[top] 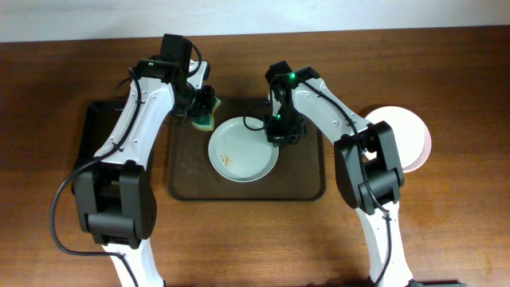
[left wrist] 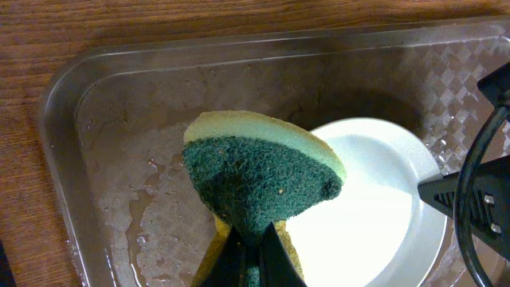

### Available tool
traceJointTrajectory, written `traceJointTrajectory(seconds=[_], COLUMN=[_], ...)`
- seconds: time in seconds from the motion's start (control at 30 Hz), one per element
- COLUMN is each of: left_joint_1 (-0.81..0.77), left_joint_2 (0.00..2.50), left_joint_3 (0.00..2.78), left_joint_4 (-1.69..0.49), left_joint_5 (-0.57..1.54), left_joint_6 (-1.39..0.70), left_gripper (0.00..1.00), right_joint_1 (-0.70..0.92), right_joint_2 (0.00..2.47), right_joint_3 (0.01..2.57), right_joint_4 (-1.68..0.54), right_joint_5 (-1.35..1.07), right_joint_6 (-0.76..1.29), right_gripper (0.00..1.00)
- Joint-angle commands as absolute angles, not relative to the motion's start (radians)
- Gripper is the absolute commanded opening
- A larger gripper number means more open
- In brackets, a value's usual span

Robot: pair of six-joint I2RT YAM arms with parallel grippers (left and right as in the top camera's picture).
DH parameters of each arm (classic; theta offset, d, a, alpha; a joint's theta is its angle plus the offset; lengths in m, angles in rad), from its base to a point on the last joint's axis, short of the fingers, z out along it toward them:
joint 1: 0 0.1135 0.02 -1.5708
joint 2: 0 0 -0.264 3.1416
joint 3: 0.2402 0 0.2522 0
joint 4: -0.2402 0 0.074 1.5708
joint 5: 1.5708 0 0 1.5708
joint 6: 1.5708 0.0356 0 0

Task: Clean dirty plates on tray and stack at the side
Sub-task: 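Scrub the held plate with the sponge in the left gripper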

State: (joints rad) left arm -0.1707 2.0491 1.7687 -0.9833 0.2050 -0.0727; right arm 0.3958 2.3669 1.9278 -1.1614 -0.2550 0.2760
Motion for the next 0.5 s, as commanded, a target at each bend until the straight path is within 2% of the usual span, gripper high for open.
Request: traceJointTrajectory(seconds=[0.0,0.1,0.47], left_joint_1=[-0.166,-0.173,-0.251], left_joint_2=[2.048,2.048,2.053], left_joint_3=[1.761,1.75,1.471], left_joint_4=[-0.981,-0.971,-0.662], left_joint_5=[0.205,0.205,0.229], left_joint_6=[-0.083,-0.083,-0.082], left_gripper=[0.01,0.01,0.01], right_joint_1=[0.393,0.408,0.432], right_joint_2=[2.391,2.391,2.391], right_joint_3=[1.92,1.92,1.92], right_joint_4=[-1.173,-1.174,-1.151], right_joint_5=[-0.211,-0.171,-0.16], right_joint_6=[0.607,0.703,0.677], right_gripper=[0.04,0.04,0.04])
